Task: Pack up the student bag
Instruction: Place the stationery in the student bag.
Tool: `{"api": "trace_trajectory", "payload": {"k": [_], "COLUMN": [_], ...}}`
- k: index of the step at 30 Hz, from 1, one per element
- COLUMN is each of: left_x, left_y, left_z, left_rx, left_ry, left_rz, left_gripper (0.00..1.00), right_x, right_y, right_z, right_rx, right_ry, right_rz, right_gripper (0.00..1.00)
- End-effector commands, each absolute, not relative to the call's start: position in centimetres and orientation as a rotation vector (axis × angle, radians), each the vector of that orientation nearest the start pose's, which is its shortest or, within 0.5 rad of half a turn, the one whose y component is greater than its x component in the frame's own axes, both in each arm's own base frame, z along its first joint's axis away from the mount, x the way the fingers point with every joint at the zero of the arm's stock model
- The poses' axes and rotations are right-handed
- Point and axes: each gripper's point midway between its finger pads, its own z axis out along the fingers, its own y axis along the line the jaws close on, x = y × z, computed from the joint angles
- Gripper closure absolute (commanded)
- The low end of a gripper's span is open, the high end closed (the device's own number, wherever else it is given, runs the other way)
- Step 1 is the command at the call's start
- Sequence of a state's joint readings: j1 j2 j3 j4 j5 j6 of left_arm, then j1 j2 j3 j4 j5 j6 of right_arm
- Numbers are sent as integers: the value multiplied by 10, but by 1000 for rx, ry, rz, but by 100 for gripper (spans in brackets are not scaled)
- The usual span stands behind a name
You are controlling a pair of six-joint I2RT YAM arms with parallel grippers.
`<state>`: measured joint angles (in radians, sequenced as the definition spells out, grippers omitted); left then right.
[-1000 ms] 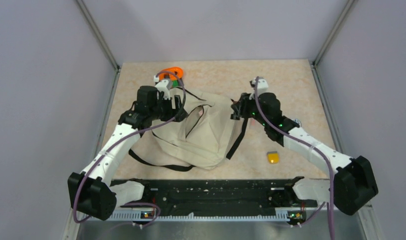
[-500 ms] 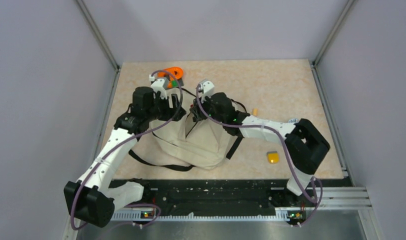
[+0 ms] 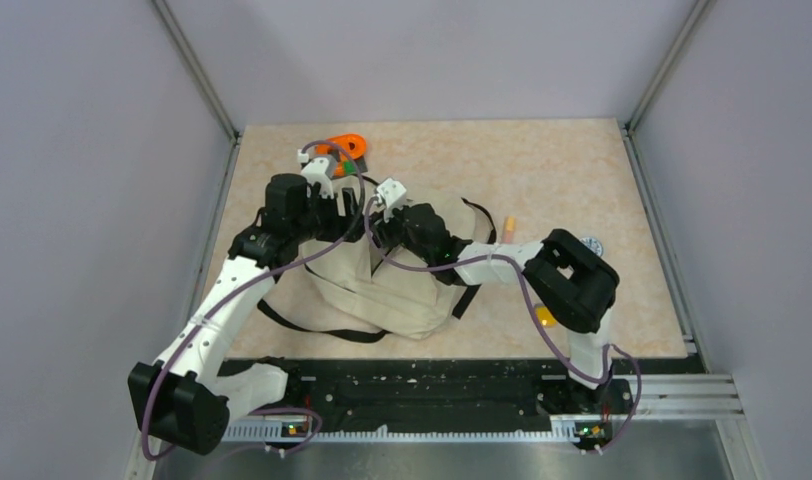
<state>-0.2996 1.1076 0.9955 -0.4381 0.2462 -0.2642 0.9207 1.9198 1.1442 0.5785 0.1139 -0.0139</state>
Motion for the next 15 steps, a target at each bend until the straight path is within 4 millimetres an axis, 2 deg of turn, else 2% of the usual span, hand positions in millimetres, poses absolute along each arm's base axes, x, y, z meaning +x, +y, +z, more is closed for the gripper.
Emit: {"api": "trace_trajectory", "payload": {"k": [1, 5, 10, 15], "left_x": [309, 308, 307, 306], "left_y": [-156, -156, -157, -158], "left_z": [237, 238, 240, 241], "left_rx": [203, 203, 205, 206], "left_ry": [2084, 2081, 2075, 2072], "left_rz": [-627, -627, -636, -644], "left_gripper": [23, 23, 23, 23], "right_x": [368, 364, 348, 333], "right_y": [443, 439, 417, 405], "right_z": [178, 154, 124, 100], "right_rx": [-684, -760, -822, -926], "right_ry": [1461, 1519, 1598, 1701], "right_rz": [532, 491, 461, 425], "right_gripper": [77, 77, 76, 76]}}
